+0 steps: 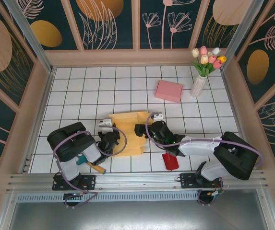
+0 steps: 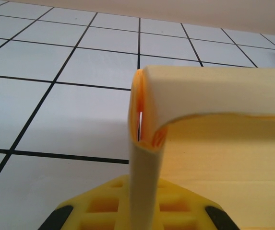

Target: Fold the paper box

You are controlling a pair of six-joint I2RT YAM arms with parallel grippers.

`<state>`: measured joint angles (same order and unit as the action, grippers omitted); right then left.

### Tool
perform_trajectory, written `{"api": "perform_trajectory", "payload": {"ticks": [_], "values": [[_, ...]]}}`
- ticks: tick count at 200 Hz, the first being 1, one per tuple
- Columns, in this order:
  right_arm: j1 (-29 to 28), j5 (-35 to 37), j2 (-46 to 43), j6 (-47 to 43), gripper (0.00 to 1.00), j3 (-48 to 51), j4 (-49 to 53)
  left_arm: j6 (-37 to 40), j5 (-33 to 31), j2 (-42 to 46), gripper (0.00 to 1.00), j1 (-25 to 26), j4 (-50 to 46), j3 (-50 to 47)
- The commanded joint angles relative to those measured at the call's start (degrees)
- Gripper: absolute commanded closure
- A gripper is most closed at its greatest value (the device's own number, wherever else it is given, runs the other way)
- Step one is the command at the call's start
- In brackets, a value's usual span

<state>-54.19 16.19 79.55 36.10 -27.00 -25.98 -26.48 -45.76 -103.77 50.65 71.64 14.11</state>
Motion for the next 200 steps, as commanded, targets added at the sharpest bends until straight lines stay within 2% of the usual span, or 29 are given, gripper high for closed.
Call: {"api": "perform_trajectory", "payload": {"ticks": [1,95,151,200], "values": [[1.5,-0.5,0.5,-1.6,0.03,0.5,-1.8,-1.3,1.0,1.0,1.00,0.3,-0.5,0.5],[1.2,-7.1,11.2,-1.5,0.04,-2.7,-11.1,-1.6,2.4,-0.1,1.00,0.3,0.2,0.4],[-4.1,-5.5,10.9,-7.4,0.04,-5.0,-12.9,-1.6,2.4,-1.9,1.00,0.4,0.6,0.8],[-5.0,-6.3,14.2,-7.5,0.04,-5.8,-14.1,-1.6,2.6,-1.7,1.00,0.4,0.8,0.6]]}}
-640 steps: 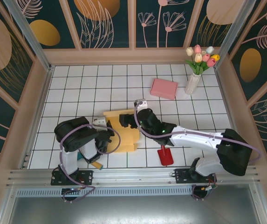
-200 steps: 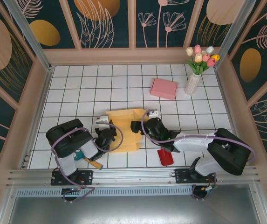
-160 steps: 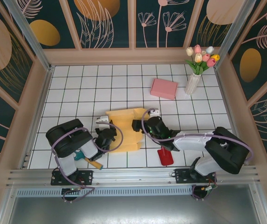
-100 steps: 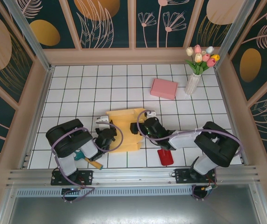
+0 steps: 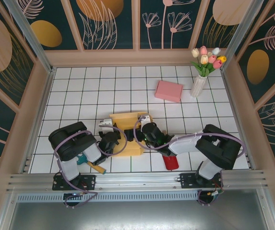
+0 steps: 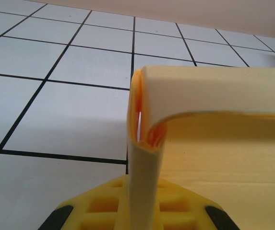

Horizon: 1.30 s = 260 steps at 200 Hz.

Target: Fold the paper box

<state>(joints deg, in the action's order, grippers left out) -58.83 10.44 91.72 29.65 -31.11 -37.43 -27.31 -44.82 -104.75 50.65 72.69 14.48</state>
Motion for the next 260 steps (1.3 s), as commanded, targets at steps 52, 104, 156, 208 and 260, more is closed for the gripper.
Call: {"api": "perform_trajectory", "payload": {"ticks": [52,104,156,208,260], "values": [[-1.1,0.4,-6.0,-3.8,0.05,-1.5,6.9,1.8,0.4,0.7,1.00,0.4,0.6,-0.8],[-1.8,6.2,-17.8,-11.0,0.04,-3.5,29.2,9.7,-1.1,0.9,1.00,0.4,3.2,0.5],[-1.1,22.1,-30.0,-18.7,0.02,-5.0,41.8,12.2,-0.9,-0.1,1.00,0.4,6.9,0.2],[17.9,7.1,-30.8,-43.1,0.01,-9.7,38.6,13.0,-0.2,0.0,1.00,0.4,9.3,-1.0],[30.5,-19.6,-27.7,-75.3,0.03,-9.2,45.2,12.7,1.2,0.9,1.00,0.4,10.0,-1.8]]}}
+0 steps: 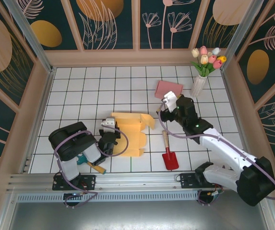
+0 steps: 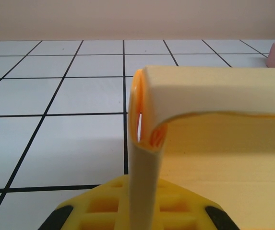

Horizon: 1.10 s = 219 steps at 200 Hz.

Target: Fold the paper box

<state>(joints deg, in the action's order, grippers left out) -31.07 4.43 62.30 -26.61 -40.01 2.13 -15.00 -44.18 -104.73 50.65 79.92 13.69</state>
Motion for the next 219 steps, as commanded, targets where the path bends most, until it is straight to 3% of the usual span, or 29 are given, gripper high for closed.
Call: {"api": "perform_trajectory", "payload": {"ticks": [1,26,52,77,121,219], "values": [[2.9,-13.5,1.9,-19.2,0.03,-0.3,5.6,0.4,0.7,0.8,1.00,0.4,2.8,-1.0],[4.2,-13.5,3.7,-21.0,0.05,1.4,2.7,0.4,2.1,1.2,1.00,0.4,3.2,-1.3],[4.0,-20.6,3.9,-25.2,0.14,4.3,-0.5,-0.3,3.3,1.2,1.00,0.5,3.3,-1.4],[2.8,-21.0,5.2,-25.4,0.26,5.6,-3.8,-0.7,4.0,1.4,1.00,0.4,4.0,-1.7],[0.3,-18.4,9.3,-26.1,0.30,5.1,-4.0,-0.9,5.0,1.8,1.00,0.4,4.2,-1.8],[-7.3,-21.8,11.6,-25.6,0.44,4.5,-8.0,-1.1,4.5,3.0,1.00,0.3,3.5,-2.0]]}}
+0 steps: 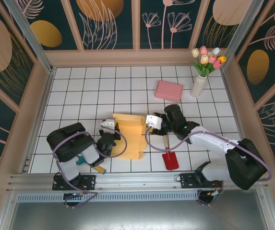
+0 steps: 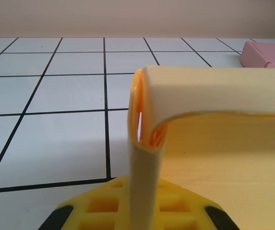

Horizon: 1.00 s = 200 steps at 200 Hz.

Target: Fold the paper box

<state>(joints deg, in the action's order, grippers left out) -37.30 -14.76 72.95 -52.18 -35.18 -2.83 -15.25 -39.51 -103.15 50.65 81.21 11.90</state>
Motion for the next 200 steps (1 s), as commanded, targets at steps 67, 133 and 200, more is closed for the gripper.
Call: {"api": "perform_trajectory", "payload": {"ticks": [67,133,200], "values": [[-3.1,-2.7,3.7,2.2,0.53,-0.7,-5.0,-1.9,-1.4,1.4,1.00,0.4,1.3,0.6],[-6.2,0.6,7.1,10.9,0.56,-1.2,-12.0,-4.3,-3.2,1.6,1.00,0.4,-1.4,1.9],[-11.3,19.2,14.1,26.5,0.59,-4.7,-22.1,-6.9,-3.8,2.0,1.00,0.4,-3.9,2.8]]}}
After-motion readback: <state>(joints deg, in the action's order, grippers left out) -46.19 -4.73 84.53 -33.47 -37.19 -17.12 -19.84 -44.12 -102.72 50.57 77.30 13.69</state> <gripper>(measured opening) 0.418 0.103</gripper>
